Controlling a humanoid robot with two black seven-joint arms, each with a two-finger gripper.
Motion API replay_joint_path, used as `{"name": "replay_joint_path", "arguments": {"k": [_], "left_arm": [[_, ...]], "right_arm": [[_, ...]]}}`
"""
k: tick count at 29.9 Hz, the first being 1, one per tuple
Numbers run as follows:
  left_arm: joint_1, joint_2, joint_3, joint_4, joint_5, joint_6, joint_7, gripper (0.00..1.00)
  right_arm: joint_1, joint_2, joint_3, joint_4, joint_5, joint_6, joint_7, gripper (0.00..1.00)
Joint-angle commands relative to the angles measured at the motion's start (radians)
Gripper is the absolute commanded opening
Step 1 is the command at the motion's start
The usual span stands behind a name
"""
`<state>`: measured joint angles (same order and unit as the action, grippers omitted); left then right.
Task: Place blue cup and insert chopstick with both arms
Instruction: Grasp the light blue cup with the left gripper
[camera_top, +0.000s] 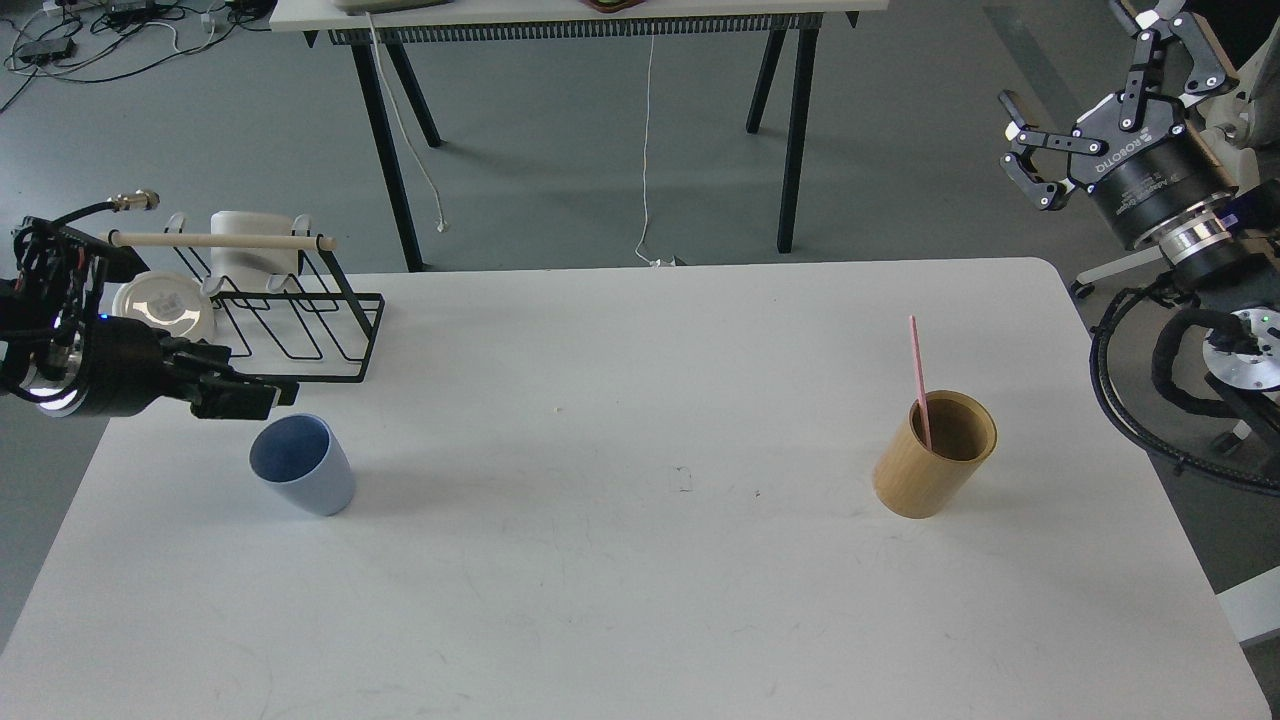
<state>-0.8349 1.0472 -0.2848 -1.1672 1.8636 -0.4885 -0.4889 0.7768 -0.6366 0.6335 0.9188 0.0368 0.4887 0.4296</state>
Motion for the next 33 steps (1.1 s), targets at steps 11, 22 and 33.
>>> {"name": "replay_joint_path", "arguments": {"k": [11, 22, 33], "left_arm": [[0.062, -0.105, -0.001, 0.133, 0.000, 0.000, 0.000, 0.98], [0.103, -0.116, 0.003, 0.158, 0.002, 0.000, 0.000, 0.91], [0.106, -0.121, 0.006, 0.158, -0.004, 0.062, 0.000, 0.50]], "right_arm": [[-0.001, -0.012, 0.003, 0.000, 0.000, 0.000, 0.000, 0.99], [-0.004, -0.014, 0.003, 0.003, 0.000, 0.000, 0.000, 0.99], [-0.017, -0.015, 0.005, 0.006, 0.000, 0.000, 0.000, 0.99]]}}
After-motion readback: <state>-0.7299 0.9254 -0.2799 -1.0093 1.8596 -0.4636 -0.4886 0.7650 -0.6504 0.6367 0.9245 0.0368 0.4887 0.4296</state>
